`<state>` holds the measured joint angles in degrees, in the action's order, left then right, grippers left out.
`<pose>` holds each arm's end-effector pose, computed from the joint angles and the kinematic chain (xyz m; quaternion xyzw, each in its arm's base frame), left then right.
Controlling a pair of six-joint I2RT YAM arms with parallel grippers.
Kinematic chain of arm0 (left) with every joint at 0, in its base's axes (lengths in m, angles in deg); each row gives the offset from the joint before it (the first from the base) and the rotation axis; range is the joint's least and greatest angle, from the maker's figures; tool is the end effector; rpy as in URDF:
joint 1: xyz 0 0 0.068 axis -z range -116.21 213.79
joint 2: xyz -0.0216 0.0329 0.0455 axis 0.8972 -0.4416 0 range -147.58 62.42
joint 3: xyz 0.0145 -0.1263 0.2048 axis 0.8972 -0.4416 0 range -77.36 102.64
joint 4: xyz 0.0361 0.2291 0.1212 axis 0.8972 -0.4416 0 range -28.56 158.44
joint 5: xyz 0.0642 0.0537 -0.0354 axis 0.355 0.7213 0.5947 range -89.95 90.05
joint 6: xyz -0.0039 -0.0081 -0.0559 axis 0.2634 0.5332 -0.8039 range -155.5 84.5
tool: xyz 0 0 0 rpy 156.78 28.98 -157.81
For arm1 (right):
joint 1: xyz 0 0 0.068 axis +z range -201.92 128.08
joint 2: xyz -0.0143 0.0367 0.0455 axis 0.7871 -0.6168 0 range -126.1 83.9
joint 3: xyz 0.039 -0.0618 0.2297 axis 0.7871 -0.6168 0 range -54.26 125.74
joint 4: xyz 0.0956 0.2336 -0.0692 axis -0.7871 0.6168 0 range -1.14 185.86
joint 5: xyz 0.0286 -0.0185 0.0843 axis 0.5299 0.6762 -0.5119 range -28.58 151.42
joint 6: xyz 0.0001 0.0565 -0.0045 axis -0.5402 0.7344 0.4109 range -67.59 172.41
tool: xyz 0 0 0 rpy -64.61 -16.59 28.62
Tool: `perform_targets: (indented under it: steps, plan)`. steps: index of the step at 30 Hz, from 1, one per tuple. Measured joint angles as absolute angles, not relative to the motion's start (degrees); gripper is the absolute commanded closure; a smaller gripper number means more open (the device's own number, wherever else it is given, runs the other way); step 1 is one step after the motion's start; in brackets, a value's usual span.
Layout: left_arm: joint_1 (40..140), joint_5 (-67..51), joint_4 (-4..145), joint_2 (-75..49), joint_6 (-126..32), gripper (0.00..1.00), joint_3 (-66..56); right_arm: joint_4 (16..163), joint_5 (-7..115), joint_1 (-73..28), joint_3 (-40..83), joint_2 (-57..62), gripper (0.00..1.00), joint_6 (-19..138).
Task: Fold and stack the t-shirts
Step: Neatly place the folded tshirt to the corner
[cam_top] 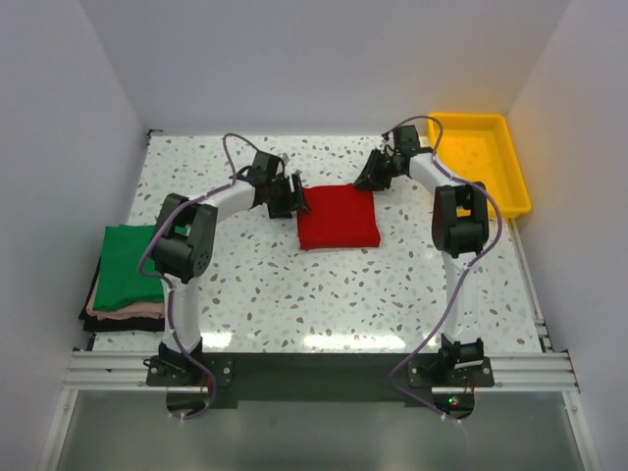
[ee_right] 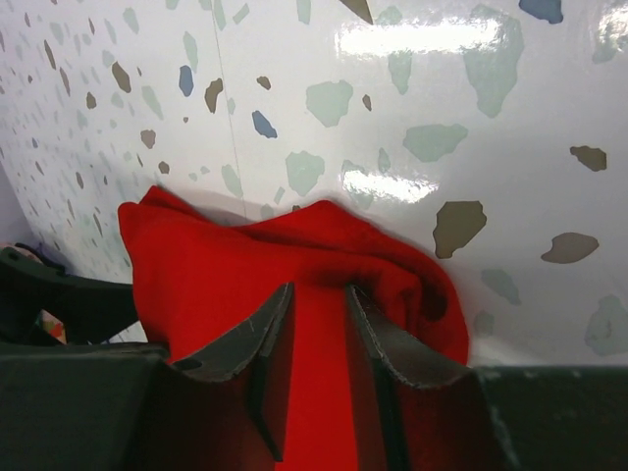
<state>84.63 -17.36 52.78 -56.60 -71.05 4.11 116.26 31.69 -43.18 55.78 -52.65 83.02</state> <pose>0.3977 -0.1640 0.1241 -0.0727 0.9364 -0.2739 0.2070 0.4890 0.0950 0.1289 0.0964 0.9174 0.3305 0.1997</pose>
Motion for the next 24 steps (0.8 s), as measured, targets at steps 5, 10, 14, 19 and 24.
perform_targets:
  steps: [5, 10, 14, 19, 24]
  plan:
    - [84.87, -18.25, 53.13, -57.82, -70.55, 0.36, 5.58, 116.30, 31.38, -43.18, 56.02, -52.65, 0.70, 83.02]
    - [86.27, -18.63, 53.90, -58.56, -71.03, 0.48, 5.77, 116.28, 30.99, -43.18, 56.33, -52.63, 0.69, 83.02]
    - [87.78, -18.39, 53.79, -59.20, -72.72, 0.79, 5.80, 116.37, 30.68, -43.18, 56.42, -52.56, 0.69, 83.02]
    - [88.61, -17.64, 53.79, -59.29, -76.17, 1.00, 5.62, 117.00, 30.68, -43.18, 56.40, -50.99, 0.69, 83.20]
    - [88.48, -15.17, 53.04, -57.78, -81.55, 1.00, 5.23, 116.76, 33.44, -43.14, 52.20, -42.20, 0.62, 84.44]
